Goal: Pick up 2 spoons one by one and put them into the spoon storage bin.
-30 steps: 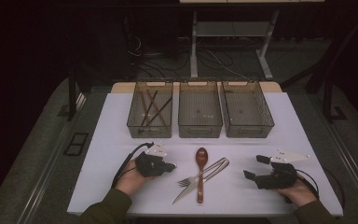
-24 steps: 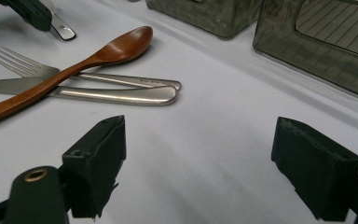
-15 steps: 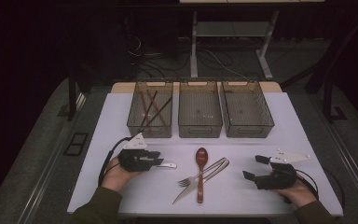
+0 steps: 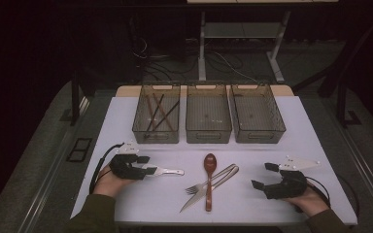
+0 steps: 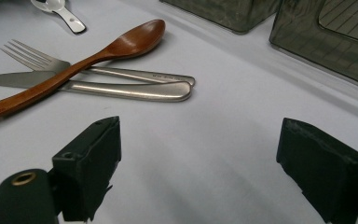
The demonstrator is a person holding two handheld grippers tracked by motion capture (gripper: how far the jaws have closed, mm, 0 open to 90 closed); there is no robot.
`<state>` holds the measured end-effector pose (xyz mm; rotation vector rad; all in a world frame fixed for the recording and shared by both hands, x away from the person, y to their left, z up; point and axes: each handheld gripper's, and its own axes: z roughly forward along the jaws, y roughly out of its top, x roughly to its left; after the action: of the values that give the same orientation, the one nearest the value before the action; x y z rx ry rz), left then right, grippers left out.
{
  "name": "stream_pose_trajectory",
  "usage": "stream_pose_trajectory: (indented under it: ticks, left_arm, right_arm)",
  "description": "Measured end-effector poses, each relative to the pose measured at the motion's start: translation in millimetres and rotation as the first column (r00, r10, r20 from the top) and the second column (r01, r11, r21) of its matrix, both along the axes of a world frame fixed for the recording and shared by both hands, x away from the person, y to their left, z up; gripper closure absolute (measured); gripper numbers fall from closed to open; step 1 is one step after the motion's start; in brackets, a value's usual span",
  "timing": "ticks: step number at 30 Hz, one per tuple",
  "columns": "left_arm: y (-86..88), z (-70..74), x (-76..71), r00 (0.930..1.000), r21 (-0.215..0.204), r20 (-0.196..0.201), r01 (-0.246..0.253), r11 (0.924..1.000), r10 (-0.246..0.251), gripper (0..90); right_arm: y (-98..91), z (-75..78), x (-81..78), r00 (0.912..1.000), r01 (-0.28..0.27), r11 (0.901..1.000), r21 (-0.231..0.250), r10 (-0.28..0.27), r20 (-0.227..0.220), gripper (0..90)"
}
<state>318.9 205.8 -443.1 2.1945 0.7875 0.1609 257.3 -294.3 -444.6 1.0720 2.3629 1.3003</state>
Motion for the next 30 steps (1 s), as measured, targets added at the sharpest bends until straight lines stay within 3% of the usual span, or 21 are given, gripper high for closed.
stream_pose_trajectory:
  ticks: [1, 6, 9, 13, 20, 24, 30]
  left_arm:
    - [0.7, -0.4, 0.6, 0.9998, 0.026, 0.005, 0.017, 0.9995, -0.017, 44.5]
    - [-1.9, -1.2, -2.6, 0.9990, 0.067, 0.000, 0.045, 0.9968, -0.045, 48.5]
    - [-2.8, -1.1, -3.7, 0.9979, 0.062, -0.003, 0.065, 0.9960, -0.064, 53.5]
    - [-3.0, -0.1, -6.5, 0.9941, 0.052, -0.034, 0.105, 0.9931, -0.103, 65.0]
    - [-0.4, 4.9, -8.4, 0.9911, 0.059, -0.019, 0.132, 0.9894, -0.132, 78.6]
    - [-1.1, 5.8, -10.0, 0.9918, 0.059, -0.021, 0.127, 0.9902, -0.126, 80.5]
    - [-3.2, 7.1, -9.4, 0.9937, 0.065, 0.008, 0.111, 0.9916, -0.112, 80.8]
  right_arm:
    - [-0.1, 0.0, 0.1, 1.0000, 0.000, 1.0000, -0.001, 0.000, 0.000, 13.9]
    - [0.3, 0.3, -0.1, 1.0000, -0.001, 1.0000, -0.003, 0.001, 0.001, 13.9]
    - [0.4, 0.0, 0.2, 1.0000, 0.001, 1.0000, -0.008, -0.001, 0.001, 13.9]
    - [1.1, -0.2, 0.0, 1.0000, 0.000, 0.9999, -0.013, 0.000, 0.003, 13.9]
    - [1.1, 0.1, -0.1, 1.0000, -0.001, 0.9999, -0.014, 0.001, 0.004, 14.0]
    - [1.1, 0.1, 0.1, 1.0000, 0.000, 0.9999, -0.013, 0.001, 0.005, 13.9]
    - [1.5, 1.4, -0.9, 0.9999, 0.001, 1.0000, -0.004, -0.001, 0.012, 13.9]
